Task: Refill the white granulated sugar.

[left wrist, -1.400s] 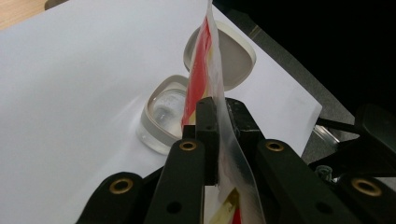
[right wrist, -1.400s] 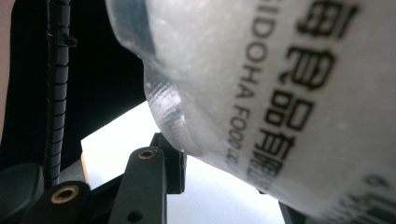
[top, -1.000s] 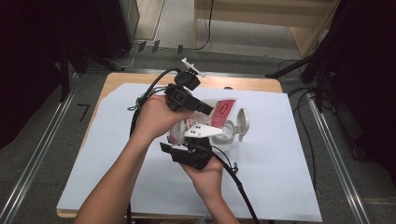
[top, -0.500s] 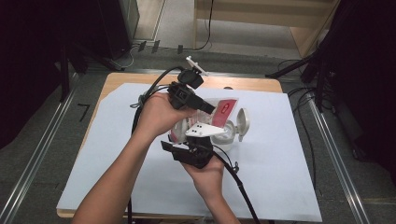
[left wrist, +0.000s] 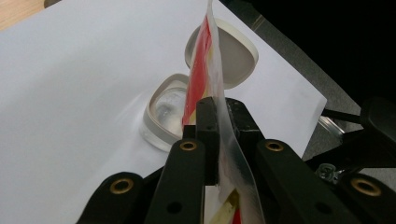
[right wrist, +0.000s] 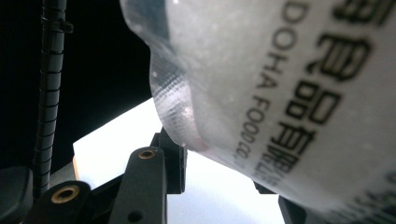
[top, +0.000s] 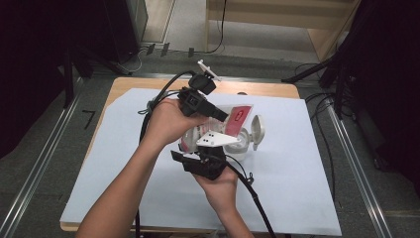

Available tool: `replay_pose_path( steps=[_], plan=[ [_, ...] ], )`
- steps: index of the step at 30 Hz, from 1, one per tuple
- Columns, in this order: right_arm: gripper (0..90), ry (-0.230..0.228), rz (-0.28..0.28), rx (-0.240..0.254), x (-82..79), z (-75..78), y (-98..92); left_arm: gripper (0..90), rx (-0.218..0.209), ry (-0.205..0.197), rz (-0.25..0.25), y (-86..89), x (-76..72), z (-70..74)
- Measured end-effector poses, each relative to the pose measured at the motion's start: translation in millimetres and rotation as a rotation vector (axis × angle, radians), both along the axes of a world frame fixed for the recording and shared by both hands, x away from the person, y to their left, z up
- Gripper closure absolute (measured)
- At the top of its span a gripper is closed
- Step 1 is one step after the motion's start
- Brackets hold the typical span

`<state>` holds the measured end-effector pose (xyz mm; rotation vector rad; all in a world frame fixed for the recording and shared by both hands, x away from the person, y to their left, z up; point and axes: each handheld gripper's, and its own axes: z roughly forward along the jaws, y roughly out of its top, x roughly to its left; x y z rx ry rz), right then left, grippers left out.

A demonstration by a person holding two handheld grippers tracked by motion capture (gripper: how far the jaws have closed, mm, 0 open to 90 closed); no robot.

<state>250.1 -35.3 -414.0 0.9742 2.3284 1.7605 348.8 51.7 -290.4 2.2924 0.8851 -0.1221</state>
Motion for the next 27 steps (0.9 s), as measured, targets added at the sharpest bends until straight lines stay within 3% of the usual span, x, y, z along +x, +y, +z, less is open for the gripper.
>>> replay_pose_path(
  steps=[27],
  plan=[
    [63.4, -0.016, -0.013, -0.002, 0.0, 0.4, 1.1, 85.7, 0.013, -0.005, 0.007, -2.9, 0.2, 1.8]
  ],
)
